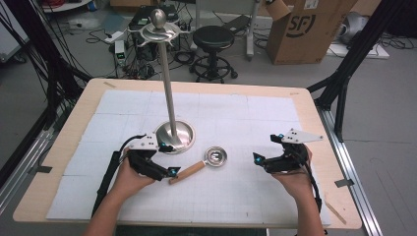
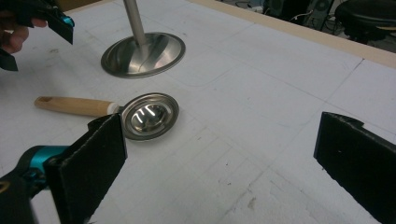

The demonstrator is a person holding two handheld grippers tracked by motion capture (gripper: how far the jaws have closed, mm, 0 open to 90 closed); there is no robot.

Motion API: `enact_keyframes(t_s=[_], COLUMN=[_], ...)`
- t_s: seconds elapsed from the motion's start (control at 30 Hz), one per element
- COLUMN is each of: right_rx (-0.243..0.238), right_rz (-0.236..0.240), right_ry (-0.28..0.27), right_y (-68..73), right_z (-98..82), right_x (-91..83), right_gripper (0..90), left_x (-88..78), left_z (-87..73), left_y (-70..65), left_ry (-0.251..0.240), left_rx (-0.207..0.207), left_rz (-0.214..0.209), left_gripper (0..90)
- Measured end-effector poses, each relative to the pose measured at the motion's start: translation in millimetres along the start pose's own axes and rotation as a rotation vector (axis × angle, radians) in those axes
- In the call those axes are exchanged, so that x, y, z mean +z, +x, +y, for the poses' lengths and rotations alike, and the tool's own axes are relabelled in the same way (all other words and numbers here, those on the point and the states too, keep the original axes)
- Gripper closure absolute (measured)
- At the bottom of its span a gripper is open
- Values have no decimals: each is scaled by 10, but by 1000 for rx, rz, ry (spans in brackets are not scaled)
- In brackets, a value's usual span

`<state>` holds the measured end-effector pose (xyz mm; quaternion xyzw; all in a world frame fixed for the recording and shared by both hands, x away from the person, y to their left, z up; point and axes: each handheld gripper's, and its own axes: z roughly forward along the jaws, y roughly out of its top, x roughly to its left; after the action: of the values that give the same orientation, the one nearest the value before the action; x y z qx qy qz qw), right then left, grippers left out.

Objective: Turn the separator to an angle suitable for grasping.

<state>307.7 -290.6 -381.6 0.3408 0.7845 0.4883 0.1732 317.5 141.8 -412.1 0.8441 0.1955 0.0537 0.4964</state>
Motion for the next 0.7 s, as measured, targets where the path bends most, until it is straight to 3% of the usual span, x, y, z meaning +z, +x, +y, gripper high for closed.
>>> enact_keyframes(t_s=[0.37, 0.7], right_rx=[-5, -7], right_rz=[-4, -19], right_ry=[9, 22], right_y=[-6, -12], right_z=[-6, -34], right_x=[5, 16], right_gripper=[14, 15], left_x=[285, 433], left_z=[-49, -99], left_y=[-83, -109], left_ry=[100, 149], left_rx=[5, -12], left_rz=[-34, -24], left_gripper=[342, 431])
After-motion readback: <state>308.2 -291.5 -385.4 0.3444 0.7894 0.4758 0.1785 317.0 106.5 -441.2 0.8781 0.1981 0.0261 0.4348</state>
